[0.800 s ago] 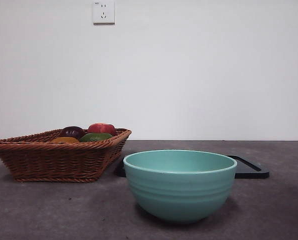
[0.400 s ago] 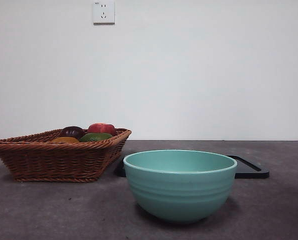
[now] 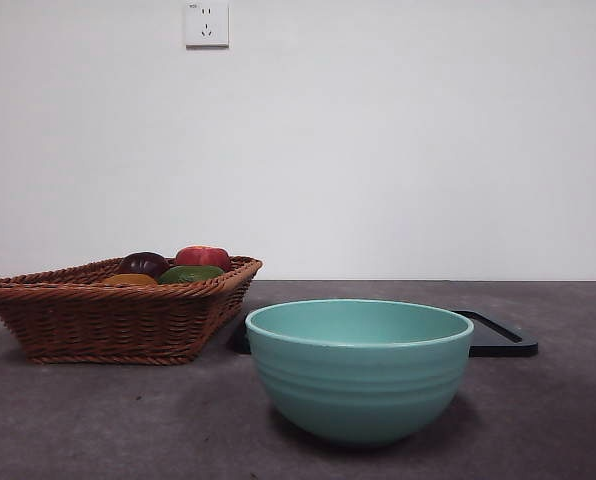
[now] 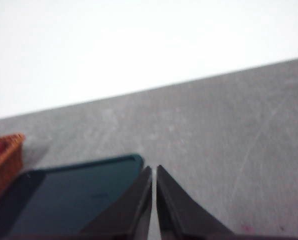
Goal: Pick up the wifruite, put it on the bowl, pick up the plate, put it on desk
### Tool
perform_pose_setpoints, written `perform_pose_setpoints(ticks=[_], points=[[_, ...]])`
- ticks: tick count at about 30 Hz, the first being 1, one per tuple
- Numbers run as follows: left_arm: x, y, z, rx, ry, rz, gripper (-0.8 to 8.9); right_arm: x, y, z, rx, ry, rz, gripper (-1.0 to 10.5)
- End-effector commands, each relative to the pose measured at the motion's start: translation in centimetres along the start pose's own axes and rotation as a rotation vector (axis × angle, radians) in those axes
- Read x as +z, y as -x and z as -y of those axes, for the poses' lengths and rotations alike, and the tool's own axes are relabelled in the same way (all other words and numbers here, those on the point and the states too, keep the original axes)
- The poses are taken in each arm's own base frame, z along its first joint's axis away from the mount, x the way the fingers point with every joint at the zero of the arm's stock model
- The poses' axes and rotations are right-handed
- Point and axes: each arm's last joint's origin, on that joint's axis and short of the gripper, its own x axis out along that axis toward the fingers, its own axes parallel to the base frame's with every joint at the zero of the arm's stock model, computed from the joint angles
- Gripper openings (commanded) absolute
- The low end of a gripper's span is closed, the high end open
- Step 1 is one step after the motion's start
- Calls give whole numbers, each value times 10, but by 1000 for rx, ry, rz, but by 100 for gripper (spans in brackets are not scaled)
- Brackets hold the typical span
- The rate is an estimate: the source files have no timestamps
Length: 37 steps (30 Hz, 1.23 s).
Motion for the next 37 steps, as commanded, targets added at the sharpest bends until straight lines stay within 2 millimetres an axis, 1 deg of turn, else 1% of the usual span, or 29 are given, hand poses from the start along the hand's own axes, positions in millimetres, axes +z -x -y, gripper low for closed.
perform_pose_setpoints(ticks=[1, 5, 10, 17, 22, 29, 34, 37], points=[[12, 4, 6, -6, 6, -11, 9, 14, 4, -5, 6, -22, 12, 7], [30, 7, 15, -29, -11, -56, 9, 36, 9, -12, 0, -20, -18, 7], [54, 6, 27, -86, -51, -113, 9, 62, 8, -20, 14, 8, -70, 7], [91, -1, 47, -169, -120, -224, 9, 101, 2, -32, 31, 75, -213, 7], [111, -5, 59, -263, -144, -318, 9, 124, -4, -41, 90, 115, -323, 7], [132, -9, 80, -357, -209, -443, 9, 148, -14, -56, 184, 148, -446, 7], [145, -9, 95, -415, -256, -515, 9, 157, -18, -68, 272, 167, -525, 7], [154, -7, 108, -470, -293, -571, 9, 163, -20, -79, 375, 179, -602, 7]])
